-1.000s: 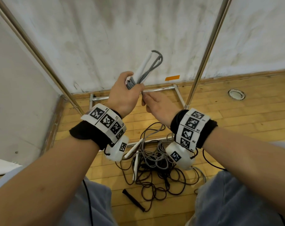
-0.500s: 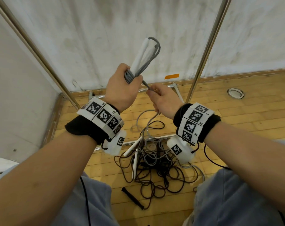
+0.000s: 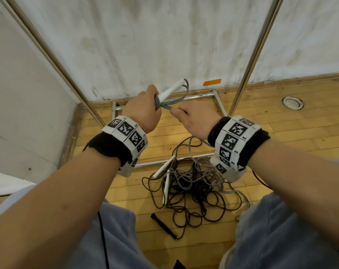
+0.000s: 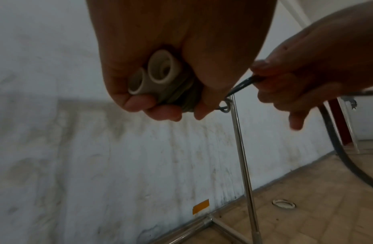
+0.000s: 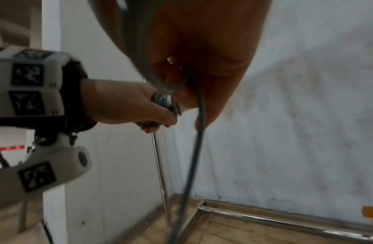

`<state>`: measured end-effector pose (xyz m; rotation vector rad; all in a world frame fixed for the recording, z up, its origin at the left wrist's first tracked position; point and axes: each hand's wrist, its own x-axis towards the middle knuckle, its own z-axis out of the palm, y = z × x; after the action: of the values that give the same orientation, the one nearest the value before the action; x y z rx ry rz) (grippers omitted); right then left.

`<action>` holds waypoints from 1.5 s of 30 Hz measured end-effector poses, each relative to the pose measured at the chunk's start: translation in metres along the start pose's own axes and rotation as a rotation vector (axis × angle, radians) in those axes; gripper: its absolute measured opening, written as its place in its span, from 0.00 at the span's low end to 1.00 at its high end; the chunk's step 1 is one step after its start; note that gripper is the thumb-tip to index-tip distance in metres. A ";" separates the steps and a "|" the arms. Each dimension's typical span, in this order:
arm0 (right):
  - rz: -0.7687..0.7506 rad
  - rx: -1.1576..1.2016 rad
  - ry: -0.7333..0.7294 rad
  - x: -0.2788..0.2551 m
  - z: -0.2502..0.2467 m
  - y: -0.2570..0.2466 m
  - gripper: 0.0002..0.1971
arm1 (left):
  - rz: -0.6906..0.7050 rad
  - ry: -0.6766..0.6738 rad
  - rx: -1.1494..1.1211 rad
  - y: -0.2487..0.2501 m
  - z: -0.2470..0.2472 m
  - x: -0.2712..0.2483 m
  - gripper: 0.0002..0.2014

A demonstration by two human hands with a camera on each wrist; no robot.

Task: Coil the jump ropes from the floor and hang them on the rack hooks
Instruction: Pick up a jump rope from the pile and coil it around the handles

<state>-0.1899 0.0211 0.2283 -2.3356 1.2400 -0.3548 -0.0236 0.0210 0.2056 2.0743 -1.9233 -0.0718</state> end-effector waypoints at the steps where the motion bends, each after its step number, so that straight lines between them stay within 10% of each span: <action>1: -0.010 0.017 0.000 0.001 0.000 -0.001 0.22 | -0.001 -0.017 0.016 0.000 0.001 0.001 0.12; 24: 0.024 -0.111 0.232 -0.006 -0.031 0.040 0.20 | 0.315 -0.078 0.120 0.037 0.010 -0.021 0.09; 34: 0.104 0.358 -0.033 -0.008 -0.055 0.057 0.23 | 0.492 -0.133 -0.280 0.044 -0.017 -0.032 0.11; 45: 0.116 0.549 0.015 -0.006 -0.029 0.048 0.20 | 0.092 -0.016 -0.774 0.065 -0.037 -0.038 0.09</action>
<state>-0.2397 -0.0051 0.2285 -1.7903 1.1061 -0.5897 -0.0809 0.0617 0.2510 1.4609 -1.6231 -0.6915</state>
